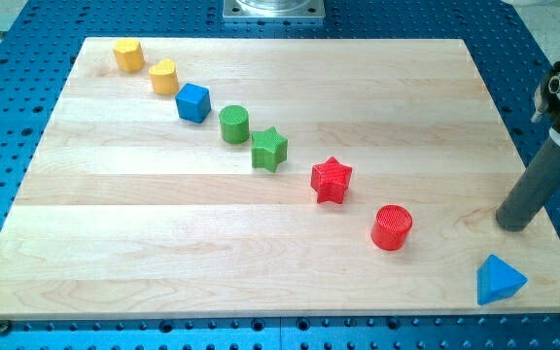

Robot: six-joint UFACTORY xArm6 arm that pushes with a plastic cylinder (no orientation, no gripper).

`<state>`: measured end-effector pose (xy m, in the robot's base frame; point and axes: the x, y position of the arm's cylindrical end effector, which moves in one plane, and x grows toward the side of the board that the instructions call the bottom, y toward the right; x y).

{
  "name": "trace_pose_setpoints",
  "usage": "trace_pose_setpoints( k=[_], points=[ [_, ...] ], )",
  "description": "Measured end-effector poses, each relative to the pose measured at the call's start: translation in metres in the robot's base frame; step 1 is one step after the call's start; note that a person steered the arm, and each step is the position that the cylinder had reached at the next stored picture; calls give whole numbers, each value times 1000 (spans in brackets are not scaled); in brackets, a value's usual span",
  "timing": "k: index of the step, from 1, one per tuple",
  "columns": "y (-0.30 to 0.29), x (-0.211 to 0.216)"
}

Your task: Push the triangle to the bottom right of the red circle

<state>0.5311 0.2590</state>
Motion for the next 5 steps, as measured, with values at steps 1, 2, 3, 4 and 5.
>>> trace_pose_setpoints(
  k=[1,2,3,4,5],
  points=[
    [-27,1],
    [-44,-1],
    [-32,-1],
    [27,-5],
    [67,19]
  ],
)
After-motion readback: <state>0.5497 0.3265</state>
